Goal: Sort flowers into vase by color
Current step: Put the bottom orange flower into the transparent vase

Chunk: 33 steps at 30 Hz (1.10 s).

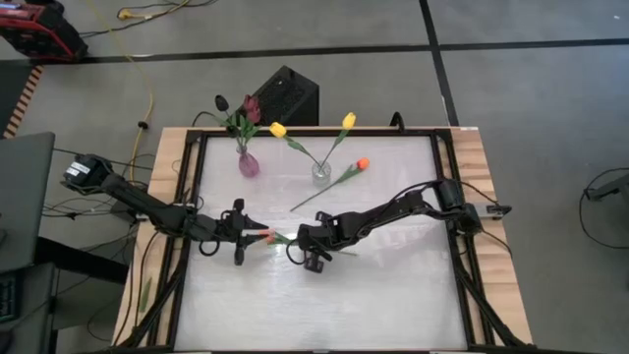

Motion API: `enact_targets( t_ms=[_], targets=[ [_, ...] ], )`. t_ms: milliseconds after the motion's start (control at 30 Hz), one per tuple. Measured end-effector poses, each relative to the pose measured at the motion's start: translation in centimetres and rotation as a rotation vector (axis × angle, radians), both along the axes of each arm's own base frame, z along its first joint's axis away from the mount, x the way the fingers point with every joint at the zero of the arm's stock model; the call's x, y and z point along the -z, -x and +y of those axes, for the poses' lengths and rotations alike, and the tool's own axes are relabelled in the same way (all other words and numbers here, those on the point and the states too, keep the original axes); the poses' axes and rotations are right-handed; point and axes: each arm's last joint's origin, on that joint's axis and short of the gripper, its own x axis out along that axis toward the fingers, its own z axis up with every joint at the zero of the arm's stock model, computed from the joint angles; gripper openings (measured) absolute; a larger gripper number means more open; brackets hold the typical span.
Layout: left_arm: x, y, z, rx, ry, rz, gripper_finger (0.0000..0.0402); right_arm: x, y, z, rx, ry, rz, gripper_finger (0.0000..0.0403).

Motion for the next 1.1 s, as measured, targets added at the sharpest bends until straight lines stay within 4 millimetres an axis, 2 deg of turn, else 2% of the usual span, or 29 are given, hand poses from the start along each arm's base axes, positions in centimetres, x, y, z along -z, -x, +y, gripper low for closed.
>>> enact_targets(
  t_ms=[67,133,233,367,467,633,700,800,867,967,1100],
  targets=[
    [0.0,0.0,0.0,0.0,0.0,0.0,0.0096,-1.6,0.7,-0.1,-0.021,0.037,-0.003,0.0016],
    [0.0,0.0,0.0,-0.001,0.003,-0.002,0.0096,-3.9,1.2,-0.4,-0.01,0.095,-0.092,0.0016],
    [0.0,0.0,0.0,-0.003,0.012,-0.005,0.0096,-6.5,2.8,-2.7,0.054,0.103,-0.201,0.0016],
    [0.0,0.0,-0.1,0.017,0.015,-0.003,0.0096,-6.0,6.0,-6.8,0.15,0.08,-0.347,0.0016],
    [0.0,0.0,-0.1,0.017,0.015,-0.002,0.0096,-7.8,8.3,-9.3,0.232,0.066,-0.686,0.0016],
    [0.0,0.0,-0.1,0.017,0.016,-0.003,0.0096,-7.5,12.0,-12.5,0.303,0.158,-1.071,0.0016],
    [0.0,0.0,-0.1,0.017,0.015,-0.003,0.0096,-8.5,12.7,-13.4,0.322,0.217,-1.246,0.0016],
    [0.0,0.0,-0.1,0.014,0.015,-0.004,0.0096,-8.9,12.8,-14.6,0.316,0.29,-1.375,0.0016],
    [0.0,0.0,0.0,0.006,0.014,-0.005,0.0096,-8.4,12.2,-15.4,0.308,0.308,-1.386,0.0016],
    [0.0,0.0,0.0,-0.014,0.026,-0.008,0.0096,-9.3,11.2,-16.7,0.324,0.334,-1.463,0.0016],
    [0.0,0.0,0.0,-0.015,0.031,-0.009,0.0096,-9.0,9.4,-18.3,0.319,0.352,-1.454,0.0016]
  ],
)
